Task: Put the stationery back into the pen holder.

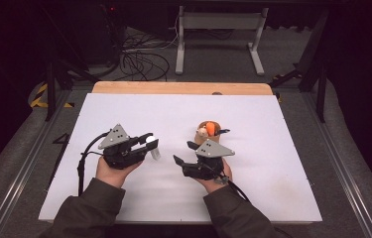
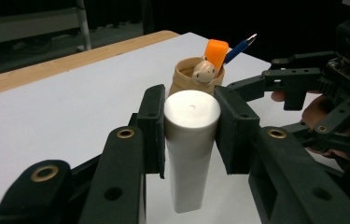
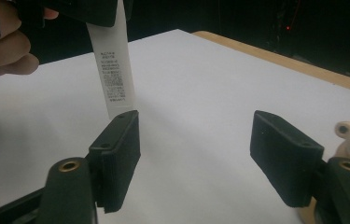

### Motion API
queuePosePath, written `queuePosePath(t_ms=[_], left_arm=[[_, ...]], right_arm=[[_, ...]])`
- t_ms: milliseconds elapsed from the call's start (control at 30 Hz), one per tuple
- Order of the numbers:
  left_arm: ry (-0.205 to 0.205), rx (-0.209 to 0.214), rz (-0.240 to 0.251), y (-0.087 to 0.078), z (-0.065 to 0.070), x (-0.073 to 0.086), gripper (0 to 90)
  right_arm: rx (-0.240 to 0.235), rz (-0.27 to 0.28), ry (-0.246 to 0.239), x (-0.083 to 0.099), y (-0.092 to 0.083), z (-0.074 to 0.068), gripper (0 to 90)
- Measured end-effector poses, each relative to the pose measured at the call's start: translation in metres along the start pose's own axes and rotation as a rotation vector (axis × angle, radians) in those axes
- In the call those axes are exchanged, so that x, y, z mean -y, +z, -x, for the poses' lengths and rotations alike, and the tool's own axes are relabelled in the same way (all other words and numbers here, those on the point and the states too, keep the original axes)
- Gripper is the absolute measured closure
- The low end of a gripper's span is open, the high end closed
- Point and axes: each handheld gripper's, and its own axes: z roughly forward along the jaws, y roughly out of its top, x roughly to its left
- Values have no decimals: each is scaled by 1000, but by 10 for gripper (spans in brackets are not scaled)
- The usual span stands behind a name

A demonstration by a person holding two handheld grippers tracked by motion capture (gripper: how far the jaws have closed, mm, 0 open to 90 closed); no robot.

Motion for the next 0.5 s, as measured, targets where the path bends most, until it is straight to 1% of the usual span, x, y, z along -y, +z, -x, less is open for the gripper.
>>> queuePosePath(t_ms=[100, 200, 300, 333, 400, 500], left_arm=[[10, 2, -7, 3, 1, -3, 663], [-3, 16, -6, 7, 1, -7, 663], [4, 14, -2, 10, 1, -11, 663], [11, 13, -2, 12, 1, -13, 663], [8, 17, 0, 14, 2, -15, 663], [19, 21, -4, 19, 3, -19, 664]], right_arm=[[17, 4, -6, 1, -6, 6, 327], [28, 17, 3, 2, -12, 12, 305], [39, 30, -6, 3, -19, 17, 279], [45, 32, -5, 3, -21, 18, 274], [55, 35, -1, 4, -26, 22, 263], [64, 39, 12, 7, -32, 27, 249]])
